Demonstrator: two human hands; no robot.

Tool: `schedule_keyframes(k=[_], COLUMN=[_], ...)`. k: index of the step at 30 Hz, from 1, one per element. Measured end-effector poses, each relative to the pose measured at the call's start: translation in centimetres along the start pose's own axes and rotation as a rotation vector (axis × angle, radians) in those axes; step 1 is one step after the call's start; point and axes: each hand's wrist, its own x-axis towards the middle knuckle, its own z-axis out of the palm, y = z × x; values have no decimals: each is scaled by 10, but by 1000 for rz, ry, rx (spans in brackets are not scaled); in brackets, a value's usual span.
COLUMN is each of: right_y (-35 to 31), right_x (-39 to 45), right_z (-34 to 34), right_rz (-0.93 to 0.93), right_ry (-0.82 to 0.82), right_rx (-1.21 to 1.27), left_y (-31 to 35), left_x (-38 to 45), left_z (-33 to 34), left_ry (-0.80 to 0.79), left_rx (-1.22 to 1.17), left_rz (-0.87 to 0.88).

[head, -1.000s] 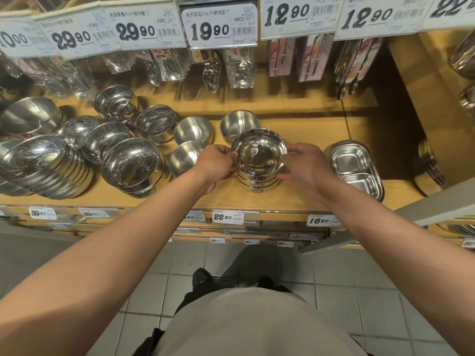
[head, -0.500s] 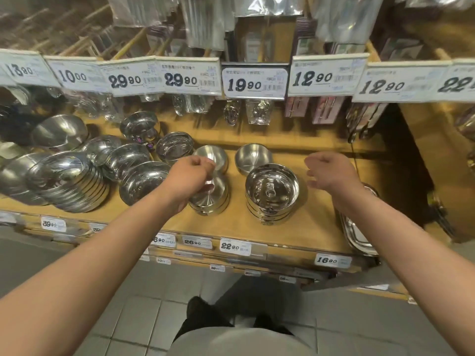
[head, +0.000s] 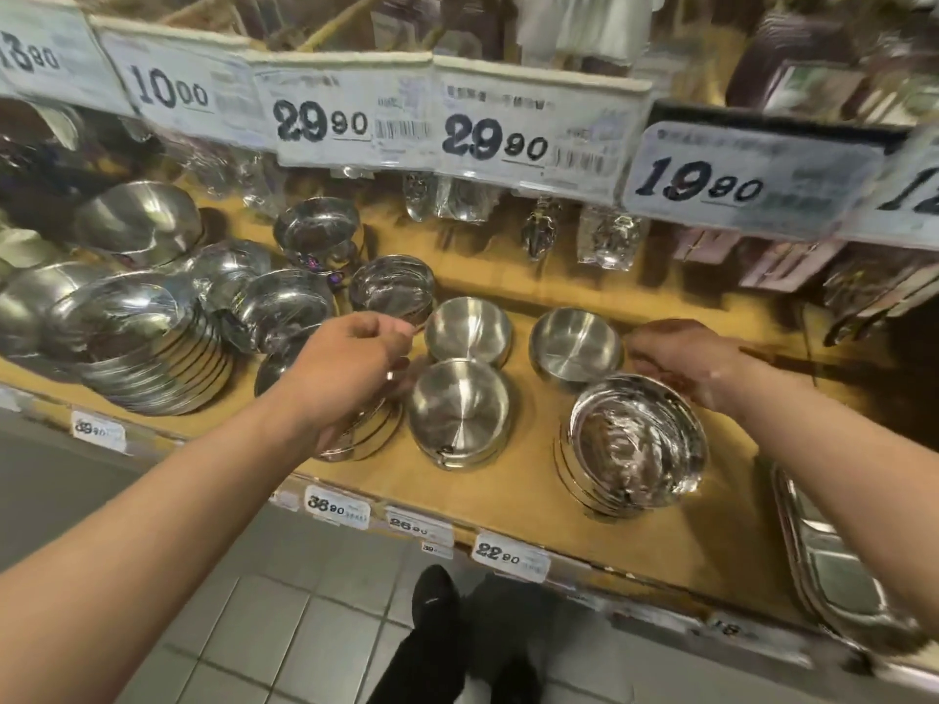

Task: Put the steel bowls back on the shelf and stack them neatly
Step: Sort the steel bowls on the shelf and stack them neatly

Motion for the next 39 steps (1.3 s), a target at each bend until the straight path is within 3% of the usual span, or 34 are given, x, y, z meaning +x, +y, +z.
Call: schedule_keyframes(k=[4,6,10,15,18,25,28,35,39], right_y=[3,5,11,17,23,33,26,6,-8], right_x=[14,20,22,-3,-28,-96,-117,-143,-154], right_z=[10,15,17,-6,-28,-59,-57,-37,-24], right_rz=[16,-13,-28,38,58,88,64,25,11], right_ry=[-72,-74,10,147,211,432,484,560,539], right_rx=[86,7,-46,360,425,558,585,590,563], left_y=[-8,-10,-5,6,11,18,16,7,5], left_x=[14,21,33,54,72,114,126,142,140], left_z=[4,6,7,12,16,25,31,39,49], left_ry=[-12,-19,-36,-54,-56,-55,-132,-182,-274], left_rx=[12,2,27,155,222,716,757,858,830], left_rz=[-8,-18,-15,6,-34,-54,-124,43,-11])
